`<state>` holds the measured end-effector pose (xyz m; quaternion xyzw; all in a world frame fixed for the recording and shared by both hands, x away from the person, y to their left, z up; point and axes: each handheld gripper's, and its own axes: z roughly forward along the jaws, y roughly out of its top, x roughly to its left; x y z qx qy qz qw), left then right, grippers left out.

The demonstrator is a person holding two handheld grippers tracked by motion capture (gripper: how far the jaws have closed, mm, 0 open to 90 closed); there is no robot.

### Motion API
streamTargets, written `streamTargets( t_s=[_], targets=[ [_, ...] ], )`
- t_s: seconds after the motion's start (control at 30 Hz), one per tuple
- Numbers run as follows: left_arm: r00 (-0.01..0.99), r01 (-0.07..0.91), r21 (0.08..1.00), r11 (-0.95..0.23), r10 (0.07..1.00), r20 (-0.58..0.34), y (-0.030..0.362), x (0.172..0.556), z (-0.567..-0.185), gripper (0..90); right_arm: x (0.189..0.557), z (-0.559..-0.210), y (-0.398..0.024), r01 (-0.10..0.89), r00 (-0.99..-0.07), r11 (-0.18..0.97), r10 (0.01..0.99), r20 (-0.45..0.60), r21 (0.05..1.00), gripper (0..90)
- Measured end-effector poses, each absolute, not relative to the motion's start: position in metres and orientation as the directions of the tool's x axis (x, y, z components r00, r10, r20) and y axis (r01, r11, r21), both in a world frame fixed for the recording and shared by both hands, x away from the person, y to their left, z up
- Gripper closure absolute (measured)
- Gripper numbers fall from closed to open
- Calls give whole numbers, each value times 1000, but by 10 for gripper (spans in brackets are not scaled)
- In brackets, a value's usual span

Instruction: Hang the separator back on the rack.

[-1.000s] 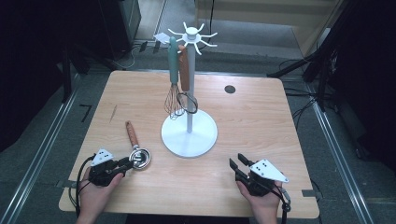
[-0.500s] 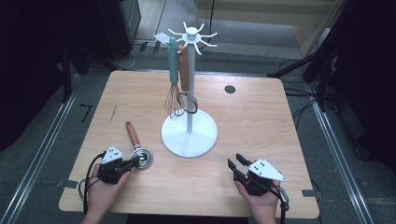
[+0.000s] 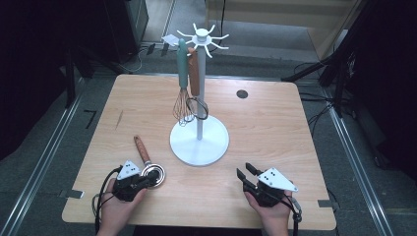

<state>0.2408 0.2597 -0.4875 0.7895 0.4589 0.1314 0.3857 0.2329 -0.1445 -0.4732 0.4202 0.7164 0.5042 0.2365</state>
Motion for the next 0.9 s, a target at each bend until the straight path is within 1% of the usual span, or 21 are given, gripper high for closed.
streamTargets(
  t_s=[0.33,0.37,0.4,0.47,0.57,0.63,0.73,0.77,0.9],
  targets=[
    [606,599,729,-333,783,-140,219,226,-489,900,232,-474,-141,368,-551,147,830,88,918,609],
    [613,594,731,-336,778,-140,218,225,-488,880,232,-474,-141,368,-552,148,829,88,918,609],
    [618,587,737,-335,774,-140,219,224,-487,848,232,-474,-141,369,-552,149,829,87,918,609],
    [609,580,753,-311,780,-147,224,222,-483,814,232,-474,-141,369,-554,149,828,88,917,609],
    [556,575,780,-246,817,-152,246,220,-477,738,232,-474,-140,367,-558,153,825,86,918,609],
    [516,592,777,-216,842,-159,260,222,-477,690,233,-474,-140,367,-559,154,824,86,918,609],
    [484,644,742,-183,849,-211,273,227,-483,612,233,-474,-138,369,-561,155,824,86,917,608],
    [485,655,735,-175,844,-231,275,228,-486,609,233,-474,-138,368,-564,157,822,86,916,608],
    [506,654,735,-182,826,-246,268,228,-486,620,234,-477,-132,369,-578,178,813,76,912,609]
  ],
)
